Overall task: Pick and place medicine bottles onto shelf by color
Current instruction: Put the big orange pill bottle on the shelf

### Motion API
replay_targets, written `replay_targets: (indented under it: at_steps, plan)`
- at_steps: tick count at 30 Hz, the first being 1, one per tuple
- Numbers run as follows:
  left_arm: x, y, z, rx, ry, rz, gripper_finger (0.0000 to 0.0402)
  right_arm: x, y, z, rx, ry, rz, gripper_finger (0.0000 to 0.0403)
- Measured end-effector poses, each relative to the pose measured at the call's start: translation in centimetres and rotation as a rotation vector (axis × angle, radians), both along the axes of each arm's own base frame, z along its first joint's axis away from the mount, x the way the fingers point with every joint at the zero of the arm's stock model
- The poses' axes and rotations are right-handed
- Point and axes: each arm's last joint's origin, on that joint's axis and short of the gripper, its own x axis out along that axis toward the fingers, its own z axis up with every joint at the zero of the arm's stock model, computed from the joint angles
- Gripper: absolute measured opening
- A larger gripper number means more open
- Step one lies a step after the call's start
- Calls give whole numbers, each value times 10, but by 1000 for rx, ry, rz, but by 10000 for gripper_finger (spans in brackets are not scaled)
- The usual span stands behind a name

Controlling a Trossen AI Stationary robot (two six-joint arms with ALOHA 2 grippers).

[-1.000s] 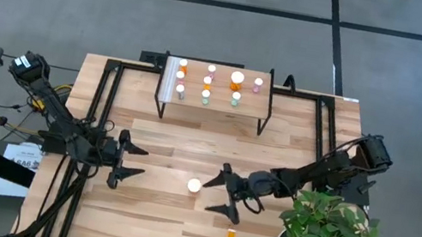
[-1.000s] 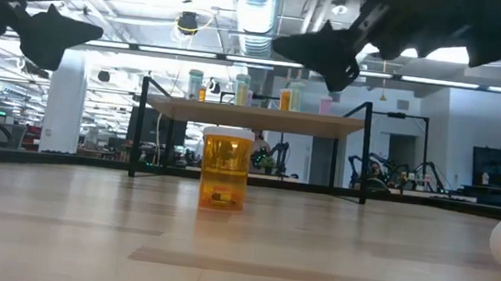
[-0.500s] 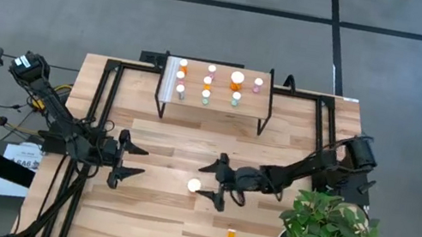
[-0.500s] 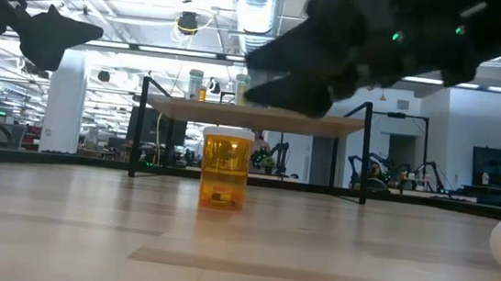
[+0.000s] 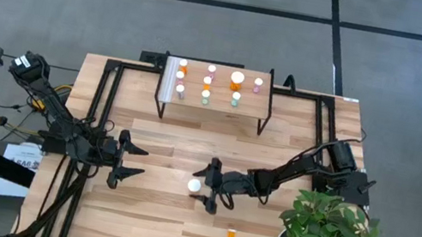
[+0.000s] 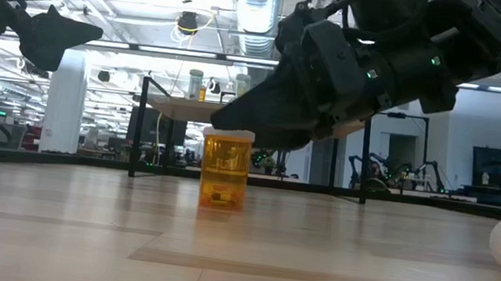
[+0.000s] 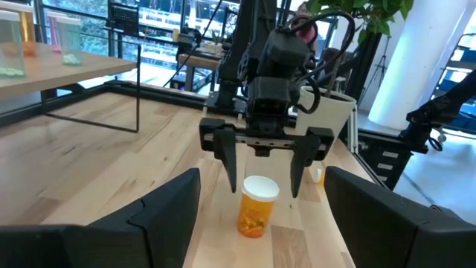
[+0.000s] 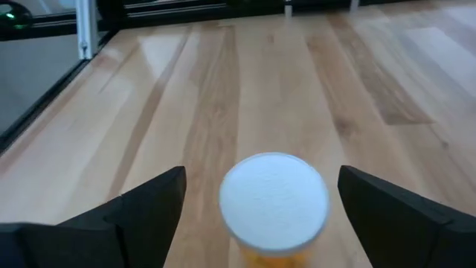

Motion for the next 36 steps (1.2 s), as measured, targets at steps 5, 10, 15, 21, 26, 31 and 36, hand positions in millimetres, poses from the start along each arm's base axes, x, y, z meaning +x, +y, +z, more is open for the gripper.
replay_targets:
  at_steps: [5,10,15,21,26,31,36]
  plan:
    - [0,0,0,-1,-1,0,275,0,0,0,2,2,3,349]
    - [0,0,0,-4,-2,-1,275,-1,0,-3,0,36,7,301]
    - [0,0,0,-5,-2,-1,275,-1,0,-3,4,32,6,266]
    - [0,0,0,-7,-2,-1,275,-1,0,1,7,23,7,236]
    - [0,0,0,-8,-2,-1,275,-1,0,1,9,23,13,213]
    - [0,0,0,-10,-2,-3,275,-5,-2,21,-12,15,20,218]
    - [0,0,0,-16,0,-4,275,-20,-14,67,-57,-1,9,226]
